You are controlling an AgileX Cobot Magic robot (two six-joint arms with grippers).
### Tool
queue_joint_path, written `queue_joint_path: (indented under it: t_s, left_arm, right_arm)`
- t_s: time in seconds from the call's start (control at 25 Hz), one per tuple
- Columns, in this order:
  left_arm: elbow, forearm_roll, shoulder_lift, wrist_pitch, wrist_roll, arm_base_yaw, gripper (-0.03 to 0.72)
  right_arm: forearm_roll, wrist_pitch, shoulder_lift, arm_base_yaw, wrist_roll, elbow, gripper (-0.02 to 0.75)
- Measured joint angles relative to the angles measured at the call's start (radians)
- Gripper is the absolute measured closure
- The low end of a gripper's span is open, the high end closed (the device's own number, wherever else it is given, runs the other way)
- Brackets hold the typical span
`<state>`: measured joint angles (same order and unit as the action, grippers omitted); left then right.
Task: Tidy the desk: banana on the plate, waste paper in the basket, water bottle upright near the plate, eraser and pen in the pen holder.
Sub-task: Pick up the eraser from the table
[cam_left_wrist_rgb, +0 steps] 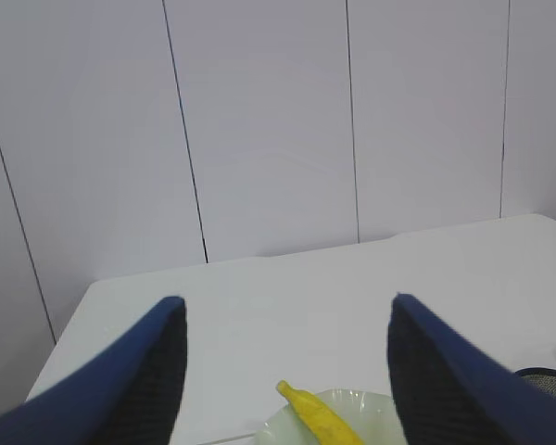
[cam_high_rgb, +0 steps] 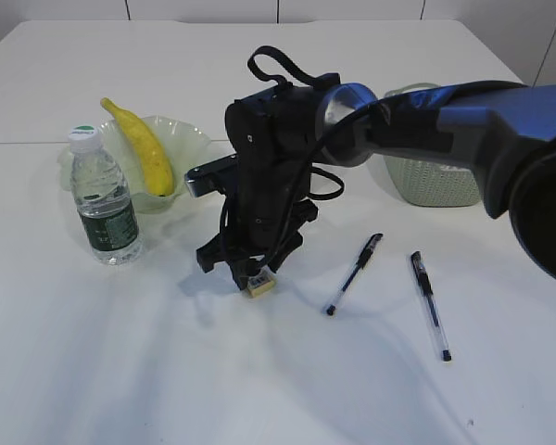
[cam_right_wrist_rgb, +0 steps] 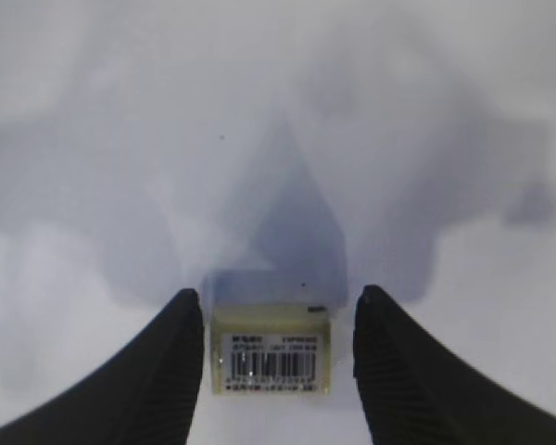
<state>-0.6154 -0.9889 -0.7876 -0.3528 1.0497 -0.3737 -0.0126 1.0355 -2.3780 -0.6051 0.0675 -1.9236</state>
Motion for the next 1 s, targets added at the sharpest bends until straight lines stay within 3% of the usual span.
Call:
queue_joint_path:
  t_s: [1.0]
  left_arm:
    - [0.0,0.0,0.0,0.0,0.0,0.0,0.214]
  right_arm:
    - [-0.02,0.03,-0.016,0.0,0.0,-0.003,0.35]
